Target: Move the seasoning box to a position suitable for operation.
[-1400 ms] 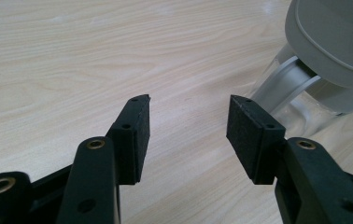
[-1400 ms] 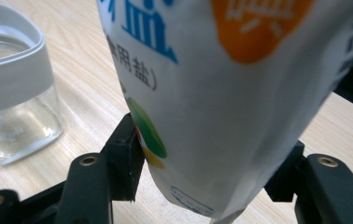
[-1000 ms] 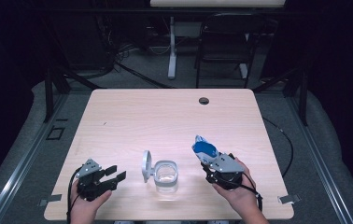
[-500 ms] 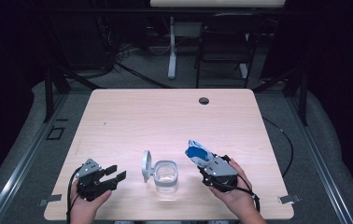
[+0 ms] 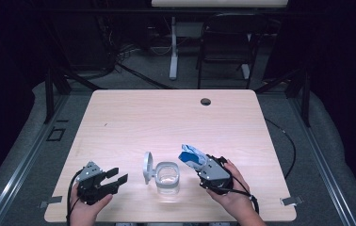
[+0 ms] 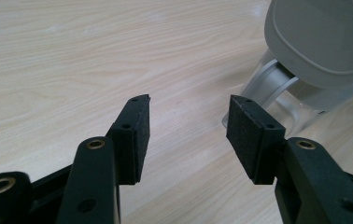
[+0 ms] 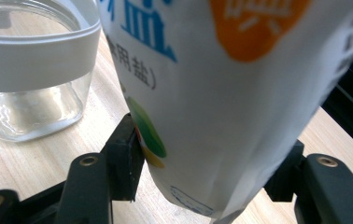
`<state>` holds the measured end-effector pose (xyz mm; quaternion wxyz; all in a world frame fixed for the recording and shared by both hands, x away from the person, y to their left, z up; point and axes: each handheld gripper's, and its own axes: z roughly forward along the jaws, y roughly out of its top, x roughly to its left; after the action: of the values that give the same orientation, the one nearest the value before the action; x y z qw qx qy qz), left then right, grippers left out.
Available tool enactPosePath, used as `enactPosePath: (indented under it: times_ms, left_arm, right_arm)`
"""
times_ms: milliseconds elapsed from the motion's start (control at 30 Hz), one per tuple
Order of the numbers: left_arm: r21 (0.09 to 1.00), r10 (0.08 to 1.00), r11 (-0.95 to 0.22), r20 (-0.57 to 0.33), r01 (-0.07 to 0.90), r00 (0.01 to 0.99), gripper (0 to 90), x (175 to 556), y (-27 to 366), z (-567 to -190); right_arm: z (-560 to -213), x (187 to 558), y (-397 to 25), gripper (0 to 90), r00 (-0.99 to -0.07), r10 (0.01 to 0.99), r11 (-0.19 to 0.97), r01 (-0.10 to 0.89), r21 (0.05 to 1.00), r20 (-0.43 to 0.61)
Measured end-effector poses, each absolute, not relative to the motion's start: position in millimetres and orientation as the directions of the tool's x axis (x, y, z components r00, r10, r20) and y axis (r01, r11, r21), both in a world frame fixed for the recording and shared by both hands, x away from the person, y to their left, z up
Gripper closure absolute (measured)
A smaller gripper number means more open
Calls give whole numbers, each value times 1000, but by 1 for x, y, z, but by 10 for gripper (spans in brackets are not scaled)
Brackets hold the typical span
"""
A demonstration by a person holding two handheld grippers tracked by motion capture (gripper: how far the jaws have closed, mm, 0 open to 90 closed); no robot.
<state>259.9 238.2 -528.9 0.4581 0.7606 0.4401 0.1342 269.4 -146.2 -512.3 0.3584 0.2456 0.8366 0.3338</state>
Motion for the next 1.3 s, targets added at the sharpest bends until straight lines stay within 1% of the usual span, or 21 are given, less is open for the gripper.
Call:
enactPosePath:
  times_ms: [300, 633, 700, 867, 967, 1167, 1300]
  left_arm:
    - [819, 800, -162, -218, 551, 559, 498, 261, 249, -527]
    - [823, 811, -121, -240, 555, 533, 498, 262, 256, -523]
    - [815, 810, -125, -246, 566, 533, 498, 262, 258, -523]
    - [819, 808, -129, -241, 560, 538, 498, 262, 254, -526]
    - [816, 805, -153, -224, 557, 550, 498, 261, 252, -526]
    - [816, 803, -151, -229, 559, 551, 498, 264, 251, -529]
    - [818, 804, -129, -245, 560, 542, 498, 262, 254, -527]
  right_arm:
    - [-513, 271, -135, 414, -620, 616, 699, 144, 701, -486]
    - [-514, 272, -134, 414, -617, 620, 693, 140, 707, -485]
    - [-516, 272, -134, 414, -614, 620, 694, 140, 706, -488]
    - [-518, 271, -135, 414, -621, 616, 697, 141, 703, -485]
    - [-518, 271, -135, 414, -626, 614, 698, 145, 702, -481]
    - [-519, 273, -136, 414, -618, 600, 722, 146, 676, -508]
    - [-522, 274, -135, 414, -614, 588, 736, 137, 663, -526]
